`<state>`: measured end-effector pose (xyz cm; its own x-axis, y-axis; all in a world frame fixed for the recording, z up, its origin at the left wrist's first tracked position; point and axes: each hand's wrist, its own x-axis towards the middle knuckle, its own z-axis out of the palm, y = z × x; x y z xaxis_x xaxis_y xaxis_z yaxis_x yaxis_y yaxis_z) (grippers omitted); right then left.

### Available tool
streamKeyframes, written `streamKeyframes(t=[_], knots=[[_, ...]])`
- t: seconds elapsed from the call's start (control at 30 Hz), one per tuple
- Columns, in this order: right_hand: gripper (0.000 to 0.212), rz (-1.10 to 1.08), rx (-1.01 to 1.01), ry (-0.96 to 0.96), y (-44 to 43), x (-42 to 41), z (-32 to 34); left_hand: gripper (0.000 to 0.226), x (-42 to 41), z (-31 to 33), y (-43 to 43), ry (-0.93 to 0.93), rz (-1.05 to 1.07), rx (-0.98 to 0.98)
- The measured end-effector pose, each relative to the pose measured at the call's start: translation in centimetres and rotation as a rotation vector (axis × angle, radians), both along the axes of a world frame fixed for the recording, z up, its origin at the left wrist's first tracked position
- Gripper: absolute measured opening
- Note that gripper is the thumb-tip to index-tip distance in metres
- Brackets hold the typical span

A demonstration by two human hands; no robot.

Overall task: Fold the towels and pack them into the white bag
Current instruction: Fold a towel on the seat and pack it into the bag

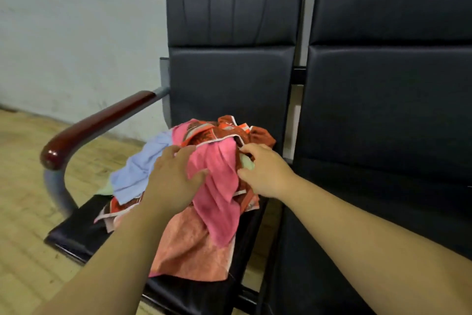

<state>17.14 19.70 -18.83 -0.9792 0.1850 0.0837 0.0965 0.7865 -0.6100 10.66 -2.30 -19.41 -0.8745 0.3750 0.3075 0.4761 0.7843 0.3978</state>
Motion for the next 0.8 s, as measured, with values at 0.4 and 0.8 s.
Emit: streamKeyframes(t=[0.4, 0.8], knots=[[0.045, -0.062, -0.058, 0.054, 4.1, -11.5, -2.2, 0.037, -8.9, 2.5, 3.5, 0.051, -0.157, -0.128], [0.013, -0.074, -0.425, 0.132, 9.4, -0.7, 6.6, 0.018, -3.5, 6.6, 6.0, -0.016, -0.157, 0.359]])
